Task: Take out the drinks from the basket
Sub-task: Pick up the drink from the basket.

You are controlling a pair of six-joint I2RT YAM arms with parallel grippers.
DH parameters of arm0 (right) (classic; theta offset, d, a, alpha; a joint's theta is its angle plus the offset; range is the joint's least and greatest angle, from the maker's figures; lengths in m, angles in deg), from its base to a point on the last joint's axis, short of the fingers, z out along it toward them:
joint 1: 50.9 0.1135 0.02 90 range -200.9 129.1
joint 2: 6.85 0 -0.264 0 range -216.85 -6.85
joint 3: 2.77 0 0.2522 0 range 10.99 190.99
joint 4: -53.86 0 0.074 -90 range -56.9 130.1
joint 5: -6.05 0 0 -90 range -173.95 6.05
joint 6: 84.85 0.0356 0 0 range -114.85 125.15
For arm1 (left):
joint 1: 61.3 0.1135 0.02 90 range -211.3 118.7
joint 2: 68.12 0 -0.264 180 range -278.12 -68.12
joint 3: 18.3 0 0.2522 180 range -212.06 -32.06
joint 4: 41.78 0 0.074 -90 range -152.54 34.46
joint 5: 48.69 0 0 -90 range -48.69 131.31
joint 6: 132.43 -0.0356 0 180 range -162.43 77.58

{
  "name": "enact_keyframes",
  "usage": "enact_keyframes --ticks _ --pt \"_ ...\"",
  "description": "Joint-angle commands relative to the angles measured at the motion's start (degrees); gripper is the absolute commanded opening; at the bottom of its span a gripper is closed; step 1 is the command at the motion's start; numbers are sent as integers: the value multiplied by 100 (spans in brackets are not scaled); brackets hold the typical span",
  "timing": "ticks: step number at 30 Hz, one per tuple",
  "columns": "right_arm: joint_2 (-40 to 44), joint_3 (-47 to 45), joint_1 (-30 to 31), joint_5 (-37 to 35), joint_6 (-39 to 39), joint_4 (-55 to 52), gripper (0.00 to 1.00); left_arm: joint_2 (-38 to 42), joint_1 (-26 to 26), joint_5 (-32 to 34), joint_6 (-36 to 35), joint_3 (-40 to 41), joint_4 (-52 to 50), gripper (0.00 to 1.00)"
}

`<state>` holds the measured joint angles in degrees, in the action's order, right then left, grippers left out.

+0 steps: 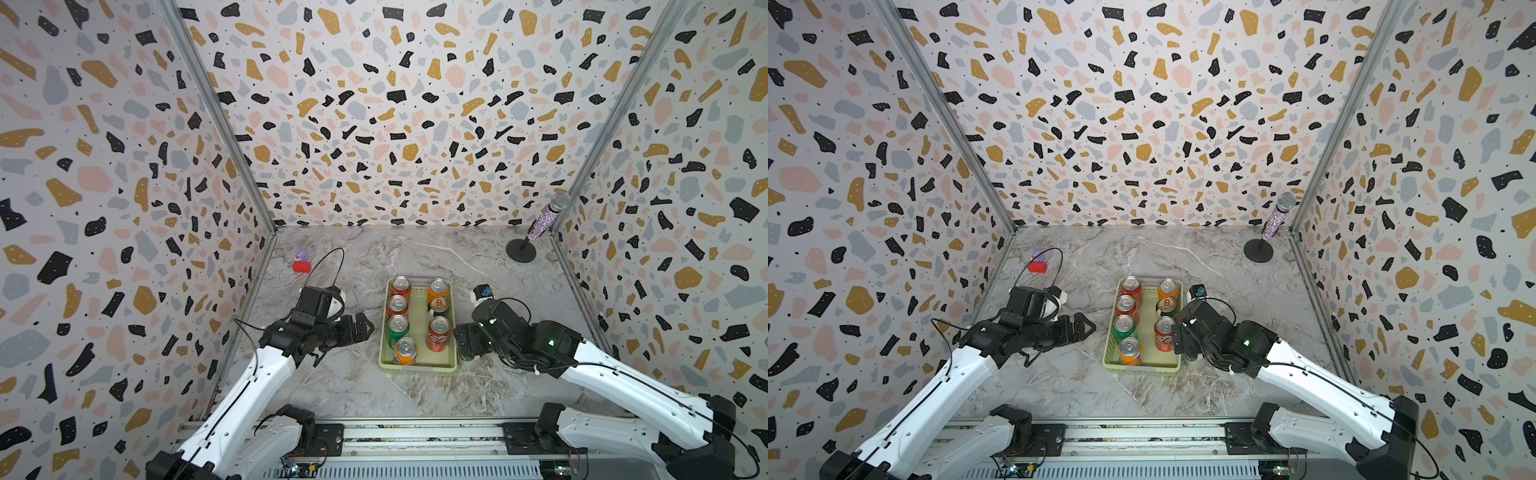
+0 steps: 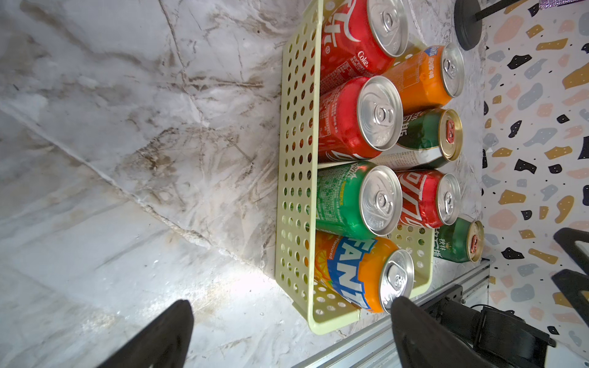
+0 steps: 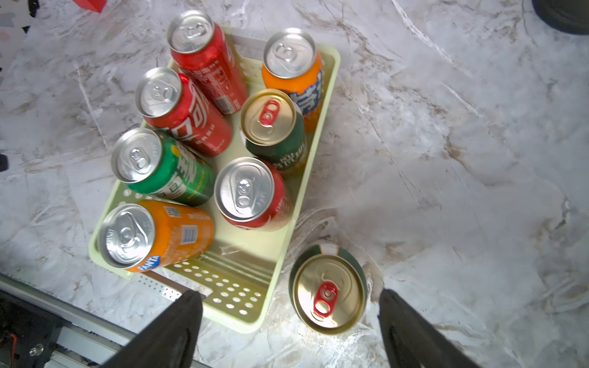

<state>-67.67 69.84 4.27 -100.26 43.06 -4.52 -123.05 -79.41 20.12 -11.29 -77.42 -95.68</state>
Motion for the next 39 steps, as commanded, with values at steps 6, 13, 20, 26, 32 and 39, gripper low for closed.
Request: enact_keyframes --ticks 6,13,20,26,32,39 --pt "-1324 941 -11 217 -662 -152 90 -75 -37 -234 -26 28 193 100" --pt "-2190 1331 -72 287 -783 -7 90 7 -52 -238 -11 71 222 100" --pt "-2534 1332 -270 489 -748 164 89 53 -55 -259 -4 80 250 100" --pt "-2633 1192 -311 541 -748 374 88 53 -61 -259 9 84 252 100" --pt "-2867 1198 -309 658 -724 475 87 79 -62 -260 11 85 261 100" --pt "-3108 1131 -310 684 -627 539 86 86 -62 -270 8 89 261 100"
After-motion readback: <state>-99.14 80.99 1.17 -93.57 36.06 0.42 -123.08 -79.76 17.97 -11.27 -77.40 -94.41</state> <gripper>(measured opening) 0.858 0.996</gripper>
